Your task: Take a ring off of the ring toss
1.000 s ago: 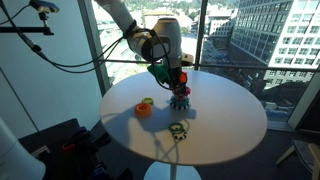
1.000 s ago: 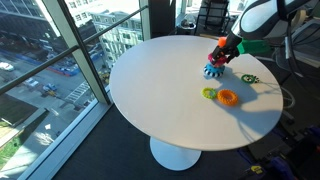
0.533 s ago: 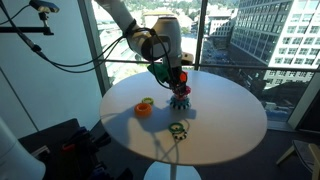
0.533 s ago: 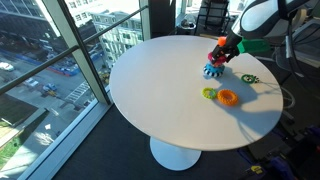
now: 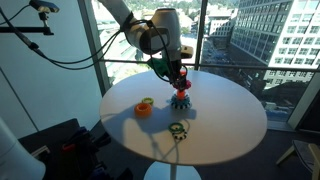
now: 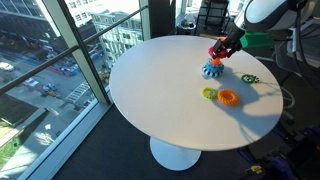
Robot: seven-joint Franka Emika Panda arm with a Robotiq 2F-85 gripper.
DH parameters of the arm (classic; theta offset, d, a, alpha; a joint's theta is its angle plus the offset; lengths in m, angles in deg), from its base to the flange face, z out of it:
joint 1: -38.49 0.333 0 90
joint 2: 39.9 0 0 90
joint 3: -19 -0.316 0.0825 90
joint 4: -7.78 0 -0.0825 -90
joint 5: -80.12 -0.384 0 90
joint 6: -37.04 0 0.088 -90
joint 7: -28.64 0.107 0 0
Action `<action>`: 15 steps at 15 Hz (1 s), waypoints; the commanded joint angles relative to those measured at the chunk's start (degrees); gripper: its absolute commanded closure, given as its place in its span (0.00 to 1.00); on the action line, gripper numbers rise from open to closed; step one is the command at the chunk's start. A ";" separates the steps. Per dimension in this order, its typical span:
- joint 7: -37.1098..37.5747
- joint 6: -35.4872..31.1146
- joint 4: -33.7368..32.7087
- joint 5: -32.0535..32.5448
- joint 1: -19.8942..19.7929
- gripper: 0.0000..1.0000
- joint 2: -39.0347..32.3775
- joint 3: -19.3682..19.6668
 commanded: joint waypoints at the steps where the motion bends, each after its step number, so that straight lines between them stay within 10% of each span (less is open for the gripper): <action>1: -0.75 2.27 2.02 -1.32 -0.45 0.36 4.44 -0.62; 15: -5.14 8.18 2.77 -6.20 0.15 0.36 13.59 -1.52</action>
